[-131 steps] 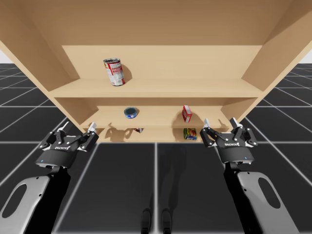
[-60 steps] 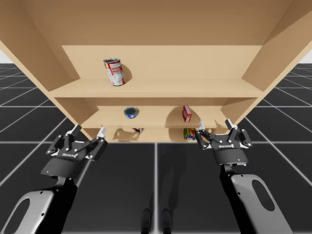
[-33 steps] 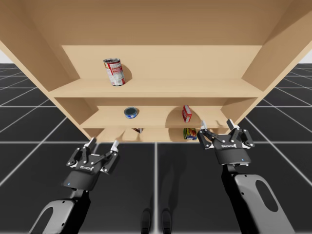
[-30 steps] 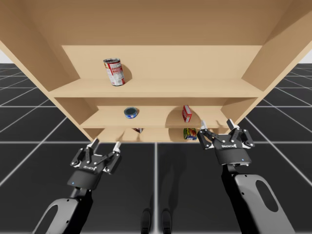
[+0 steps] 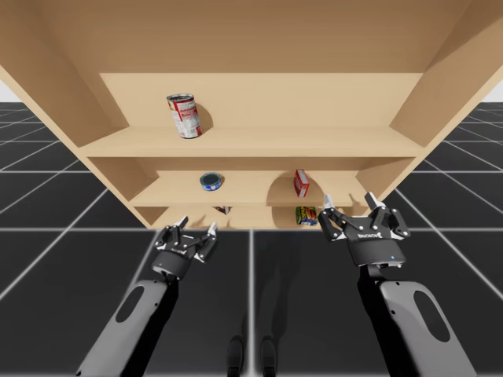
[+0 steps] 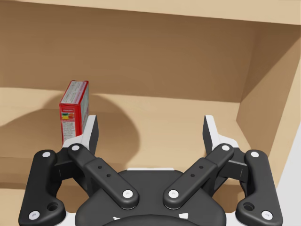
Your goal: Retrieve the pudding box from the shelves.
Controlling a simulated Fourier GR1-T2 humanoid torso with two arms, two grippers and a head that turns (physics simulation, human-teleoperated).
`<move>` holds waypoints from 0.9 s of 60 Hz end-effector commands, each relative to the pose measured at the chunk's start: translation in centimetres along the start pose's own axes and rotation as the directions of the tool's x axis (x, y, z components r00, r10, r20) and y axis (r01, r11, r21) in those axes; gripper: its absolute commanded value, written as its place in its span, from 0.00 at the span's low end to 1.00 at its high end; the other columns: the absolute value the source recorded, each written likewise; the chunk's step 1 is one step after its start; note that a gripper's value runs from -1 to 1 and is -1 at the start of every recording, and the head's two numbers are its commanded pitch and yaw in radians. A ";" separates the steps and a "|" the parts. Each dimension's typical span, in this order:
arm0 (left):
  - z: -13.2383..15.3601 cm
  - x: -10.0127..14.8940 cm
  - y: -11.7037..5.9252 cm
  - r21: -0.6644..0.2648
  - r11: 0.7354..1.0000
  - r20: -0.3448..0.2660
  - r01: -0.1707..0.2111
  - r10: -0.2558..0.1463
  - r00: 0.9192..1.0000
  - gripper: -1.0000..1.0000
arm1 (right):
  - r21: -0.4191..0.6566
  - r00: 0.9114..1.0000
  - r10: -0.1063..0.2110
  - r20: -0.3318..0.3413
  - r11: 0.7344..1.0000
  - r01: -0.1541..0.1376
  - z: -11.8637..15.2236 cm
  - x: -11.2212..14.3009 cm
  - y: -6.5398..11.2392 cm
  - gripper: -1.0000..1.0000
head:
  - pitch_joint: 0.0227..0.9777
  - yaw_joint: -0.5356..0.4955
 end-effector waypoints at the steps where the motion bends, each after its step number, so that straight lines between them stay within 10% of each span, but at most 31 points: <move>1: -2.3 -0.4 0.2 -0.026 1.000 -0.006 0.002 -0.002 1.000 0.00 | 0.003 1.000 -0.007 -0.005 1.000 0.007 0.0 0.0 0.1 0.00 | 0.70 0.71; 54: -11.7 -1.9 1.1 -0.027 0.999 -0.087 0.018 -0.020 0.996 0.00 | -0.009 1.000 -0.010 -0.010 1.000 0.010 0.0 0.0 -0.3 0.00 | 0.73 0.68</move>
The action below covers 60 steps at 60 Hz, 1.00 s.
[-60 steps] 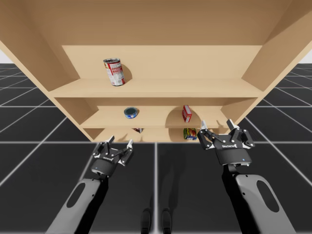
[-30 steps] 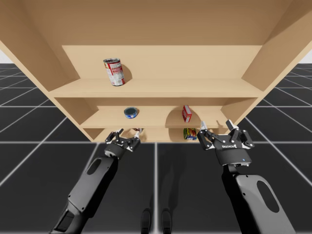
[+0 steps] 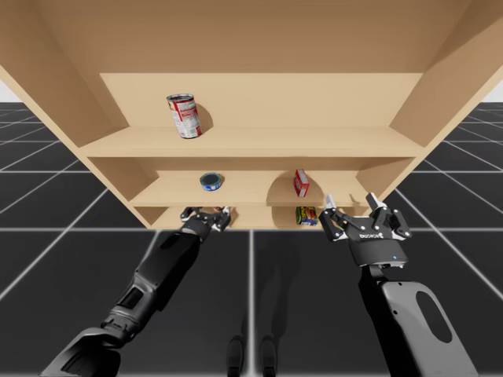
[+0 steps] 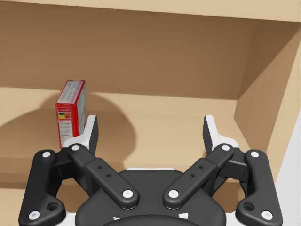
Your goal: Retrieve the pudding box from the shelves.
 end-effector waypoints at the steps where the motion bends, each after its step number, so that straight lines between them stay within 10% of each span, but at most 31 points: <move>1: -1.9 -0.4 0.4 0.011 1.000 -0.008 0.006 -0.006 1.000 0.00 | -0.004 1.000 0.000 -0.002 1.000 0.000 0.0 0.0 -0.1 0.00 | 0.73 0.67; 32: -4.1 -1.0 0.3 0.019 1.000 -0.024 -0.006 0.006 1.000 0.02 | -0.013 1.000 0.010 -0.006 1.000 -0.010 -0.1 -0.1 -0.3 0.00 | 0.74 0.67; 33: -4.2 -1.0 0.3 0.020 1.000 -0.026 -0.005 0.005 1.000 0.06 | -0.012 1.000 0.010 -0.006 1.000 -0.010 -0.1 -0.1 -0.3 0.00 | 0.74 0.67; 34: -4.3 -1.2 0.3 0.024 1.000 -0.028 -0.002 0.002 1.000 0.43 | -0.013 1.000 0.010 -0.006 1.000 -0.010 -0.1 -0.1 -0.3 0.00 | 0.74 0.66; 38: -4.3 -1.3 0.4 0.023 1.000 -0.031 -0.006 0.007 0.999 0.91 | -0.012 1.000 0.011 -0.006 1.000 -0.011 -0.1 -0.1 -0.3 0.00 | 0.75 0.66; 60: -1.1 0.2 0.5 0.017 1.000 -0.012 -0.002 0.002 1.000 0.98 | -0.010 1.000 0.013 -0.006 1.000 -0.013 -0.1 -0.1 -0.2 0.00 | 0.74 0.67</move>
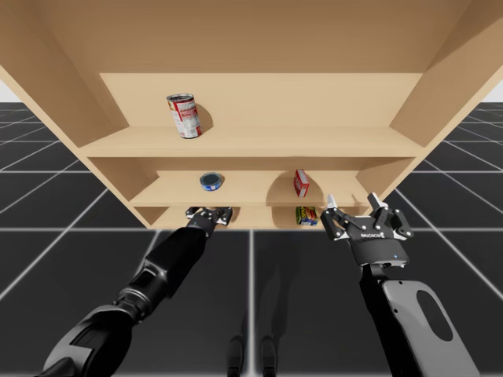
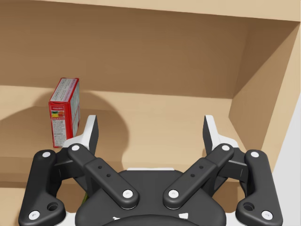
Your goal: Retrieve the pudding box from the shelves.
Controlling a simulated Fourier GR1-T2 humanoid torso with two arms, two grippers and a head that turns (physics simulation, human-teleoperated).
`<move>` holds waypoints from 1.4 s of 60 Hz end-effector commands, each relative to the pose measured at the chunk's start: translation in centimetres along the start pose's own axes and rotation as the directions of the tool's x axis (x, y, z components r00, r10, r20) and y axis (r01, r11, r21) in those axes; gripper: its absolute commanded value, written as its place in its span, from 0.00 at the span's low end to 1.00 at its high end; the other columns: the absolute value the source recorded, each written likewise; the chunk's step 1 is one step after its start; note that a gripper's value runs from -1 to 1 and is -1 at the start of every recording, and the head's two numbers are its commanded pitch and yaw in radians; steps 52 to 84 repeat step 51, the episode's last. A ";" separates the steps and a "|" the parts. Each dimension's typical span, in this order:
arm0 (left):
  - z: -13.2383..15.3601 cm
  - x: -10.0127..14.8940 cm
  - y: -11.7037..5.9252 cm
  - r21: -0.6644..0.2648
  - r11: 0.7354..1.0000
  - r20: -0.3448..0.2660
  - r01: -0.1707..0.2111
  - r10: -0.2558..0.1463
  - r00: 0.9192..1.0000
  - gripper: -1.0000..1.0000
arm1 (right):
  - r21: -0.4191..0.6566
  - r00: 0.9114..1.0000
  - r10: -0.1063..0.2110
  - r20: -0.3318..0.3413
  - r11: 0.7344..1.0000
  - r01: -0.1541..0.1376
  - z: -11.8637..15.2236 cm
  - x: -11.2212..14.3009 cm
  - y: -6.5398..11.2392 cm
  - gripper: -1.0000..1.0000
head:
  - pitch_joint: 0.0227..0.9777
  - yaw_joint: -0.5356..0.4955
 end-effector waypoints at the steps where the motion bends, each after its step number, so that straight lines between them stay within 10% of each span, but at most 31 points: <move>1: 0.6 0.2 1.6 -0.067 0.997 -0.017 0.028 -0.029 0.999 0.99 | 0.002 1.000 0.000 0.000 1.000 0.000 0.0 0.0 0.1 0.00 | 0.74 0.67; 51: 14.4 0.2 3.5 -0.118 0.990 -0.107 0.082 -0.095 0.990 1.00 | 0.010 1.000 -0.011 -0.011 1.000 0.011 0.0 0.1 0.0 0.00 | 0.72 0.68; 84: 14.4 0.2 3.5 -0.118 0.990 -0.107 0.082 -0.095 0.990 1.00 | 0.010 1.000 -0.011 -0.011 1.000 0.011 0.0 0.1 0.0 0.00 | 0.72 0.68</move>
